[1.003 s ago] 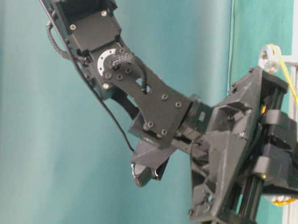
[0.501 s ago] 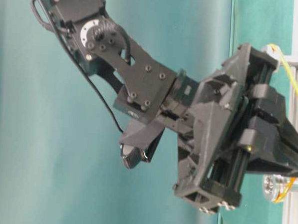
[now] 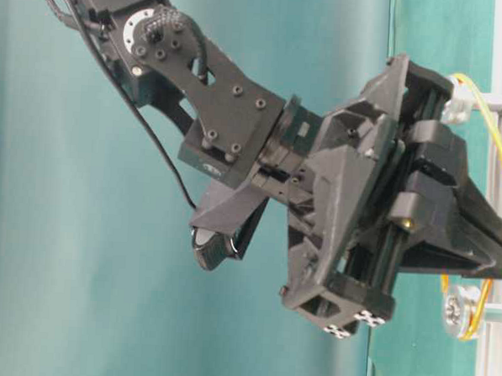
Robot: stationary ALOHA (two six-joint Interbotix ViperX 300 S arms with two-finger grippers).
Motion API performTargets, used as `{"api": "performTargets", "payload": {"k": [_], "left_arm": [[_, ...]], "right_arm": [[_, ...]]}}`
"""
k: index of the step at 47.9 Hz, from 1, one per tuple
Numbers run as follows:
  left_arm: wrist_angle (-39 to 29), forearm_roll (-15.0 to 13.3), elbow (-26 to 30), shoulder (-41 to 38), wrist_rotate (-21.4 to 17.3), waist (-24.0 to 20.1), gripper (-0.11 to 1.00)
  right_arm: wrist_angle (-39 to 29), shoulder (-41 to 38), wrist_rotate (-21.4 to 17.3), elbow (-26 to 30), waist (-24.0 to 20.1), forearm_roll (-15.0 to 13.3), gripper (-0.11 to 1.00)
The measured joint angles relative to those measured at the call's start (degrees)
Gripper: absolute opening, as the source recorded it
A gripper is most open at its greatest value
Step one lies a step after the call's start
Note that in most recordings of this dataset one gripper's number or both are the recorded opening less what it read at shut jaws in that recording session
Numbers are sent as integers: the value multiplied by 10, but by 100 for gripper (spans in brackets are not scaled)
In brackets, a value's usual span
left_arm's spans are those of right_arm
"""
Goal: Hook the rubber onto the shaft.
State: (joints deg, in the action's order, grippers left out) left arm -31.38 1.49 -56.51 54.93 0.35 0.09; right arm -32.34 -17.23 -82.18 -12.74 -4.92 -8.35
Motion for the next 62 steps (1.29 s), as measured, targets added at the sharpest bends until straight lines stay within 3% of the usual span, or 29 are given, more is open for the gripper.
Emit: {"api": "performTargets", "payload": {"k": [26, 30, 41, 62], "left_arm": [[0, 0, 0, 0, 0, 0, 0], [0, 0, 0, 0, 0, 0, 0], [0, 0, 0, 0, 0, 0, 0], [0, 0, 0, 0, 0, 1, 0]], "right_arm": [[1, 0, 16, 0, 0, -1, 7], [1, 0, 16, 0, 0, -1, 21], [-7, 3, 16, 0, 0, -1, 85], [-14, 16, 17, 0, -1, -14, 81]]}}
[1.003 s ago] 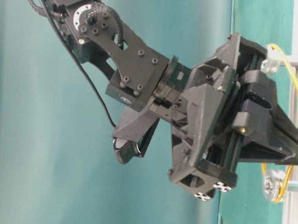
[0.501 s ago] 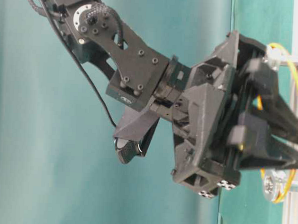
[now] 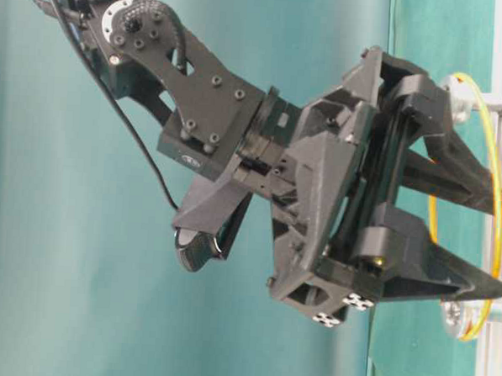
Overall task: Hook the rubber onto the shaft.
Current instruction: 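Open the right gripper to release the band and lift away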
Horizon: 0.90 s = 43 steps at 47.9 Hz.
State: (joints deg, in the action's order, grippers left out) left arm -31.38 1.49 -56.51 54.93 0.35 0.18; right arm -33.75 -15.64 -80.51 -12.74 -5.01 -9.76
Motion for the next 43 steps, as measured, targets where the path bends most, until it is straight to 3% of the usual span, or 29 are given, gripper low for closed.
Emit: {"api": "performTargets", "payload": {"k": [9, 24, 43], "left_arm": [[0, 0, 0, 0, 1, -1, 0], [0, 0, 0, 0, 0, -1, 0], [0, 0, 0, 0, 0, -1, 0]], "right_arm": [[-2, 19, 0, 0, 0, -11, 81], [-36, 70, 0, 0, 2, -54, 81], [-77, 141, 6, -1, 4, -79, 81]]}}
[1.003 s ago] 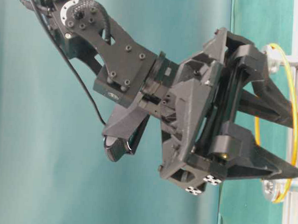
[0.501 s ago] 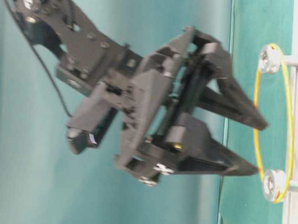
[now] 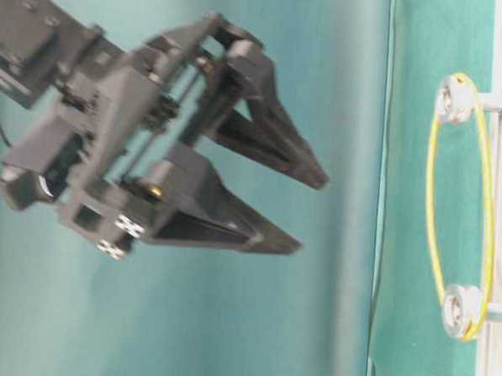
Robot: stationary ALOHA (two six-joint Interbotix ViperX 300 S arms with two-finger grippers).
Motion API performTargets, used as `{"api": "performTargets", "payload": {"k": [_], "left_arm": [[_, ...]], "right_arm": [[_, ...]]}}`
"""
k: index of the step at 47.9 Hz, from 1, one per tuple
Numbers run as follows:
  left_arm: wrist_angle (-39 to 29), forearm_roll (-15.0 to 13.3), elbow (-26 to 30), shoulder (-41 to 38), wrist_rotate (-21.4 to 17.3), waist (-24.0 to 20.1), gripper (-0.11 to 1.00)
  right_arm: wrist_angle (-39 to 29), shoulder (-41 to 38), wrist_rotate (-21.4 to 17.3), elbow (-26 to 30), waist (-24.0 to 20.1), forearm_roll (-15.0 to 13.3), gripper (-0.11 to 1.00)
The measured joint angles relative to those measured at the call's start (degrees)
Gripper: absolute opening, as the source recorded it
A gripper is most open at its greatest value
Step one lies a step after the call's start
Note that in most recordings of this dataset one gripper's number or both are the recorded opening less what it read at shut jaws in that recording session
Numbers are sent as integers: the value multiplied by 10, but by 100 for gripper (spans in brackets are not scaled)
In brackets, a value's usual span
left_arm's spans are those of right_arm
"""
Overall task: Hook the rubber onto the shaft.
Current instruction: 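Open the right gripper to release the band and lift away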
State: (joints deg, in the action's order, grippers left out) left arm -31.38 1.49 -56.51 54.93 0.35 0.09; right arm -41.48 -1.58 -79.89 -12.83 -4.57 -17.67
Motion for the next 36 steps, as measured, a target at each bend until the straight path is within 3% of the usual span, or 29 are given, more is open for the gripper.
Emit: {"api": "performTargets", "payload": {"k": [21, 27, 36], "left_arm": [[0, 0, 0, 0, 0, 0, 0], [0, 0, 0, 0, 0, 0, 0], [0, 0, 0, 0, 0, 0, 0]], "right_arm": [[-16, 10, 29, 0, 0, -1, 81], [-18, 9, 72, -4, 0, -1, 81], [-31, 10, 181, -7, 0, -1, 80]]}}
